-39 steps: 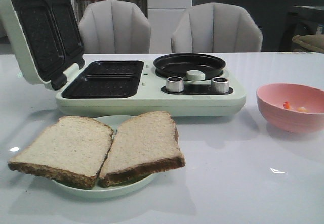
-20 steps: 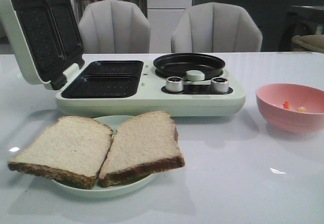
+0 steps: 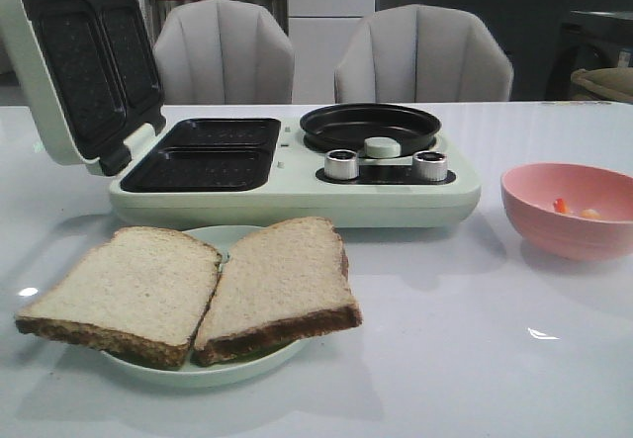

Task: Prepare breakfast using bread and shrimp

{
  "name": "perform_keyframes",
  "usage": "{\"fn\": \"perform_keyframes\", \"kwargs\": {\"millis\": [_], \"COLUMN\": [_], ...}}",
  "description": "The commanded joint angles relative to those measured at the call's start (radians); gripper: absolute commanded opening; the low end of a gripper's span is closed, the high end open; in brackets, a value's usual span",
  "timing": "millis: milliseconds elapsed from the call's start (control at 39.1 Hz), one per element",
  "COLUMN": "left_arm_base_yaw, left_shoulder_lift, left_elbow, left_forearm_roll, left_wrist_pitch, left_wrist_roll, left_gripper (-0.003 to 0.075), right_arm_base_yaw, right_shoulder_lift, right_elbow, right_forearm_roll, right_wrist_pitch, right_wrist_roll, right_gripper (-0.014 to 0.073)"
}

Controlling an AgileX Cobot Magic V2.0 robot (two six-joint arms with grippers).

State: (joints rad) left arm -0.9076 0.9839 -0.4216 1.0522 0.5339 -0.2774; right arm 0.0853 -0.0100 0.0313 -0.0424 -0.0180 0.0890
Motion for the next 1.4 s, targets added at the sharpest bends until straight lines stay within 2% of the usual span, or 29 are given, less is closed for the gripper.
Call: {"fn": "perform_keyframes", "kwargs": {"millis": [0,511,894,1047,1379], "left_arm_base_yaw": [-0.022,-0.007,0.056,0.060,0.108], "left_shoulder_lift": [0.061,0.336,0.386,0.386,0.440], "left_elbow": [-0.018,-0.018,-0.018,-0.018,-0.038], "left_forearm_roll": [0.090,0.240,0.352,0.411,0.424], "left_wrist_pitch": [-0.025,-0.033,-0.058,-0.097,-0.109], "left_wrist_roll": [-0.060,-0.060,-0.065,-0.113,-0.115], "left_gripper": [0.0428,0.0427,0.0427,0.0427,0.0427], "right_arm_base_yaw": [-0.003,-0.003,-0.003,-0.003,-0.003], "right_shoulder_lift": [-0.022,-0.022,-0.022,-0.022,-0.022], "right_elbow": [-0.021,-0.021,-0.021,-0.021,-0.021], "right_forearm_roll": [-0.009,-0.009,-0.009,-0.009,-0.009], "right_wrist_pitch": [-0.086,-0.086,-0.086,-0.086,-0.086], "right_wrist_roll": [-0.004,-0.004,-0.004,-0.004,-0.004], "right_gripper": [0.0137,0.0137,0.0137,0.0137,0.0137]}}
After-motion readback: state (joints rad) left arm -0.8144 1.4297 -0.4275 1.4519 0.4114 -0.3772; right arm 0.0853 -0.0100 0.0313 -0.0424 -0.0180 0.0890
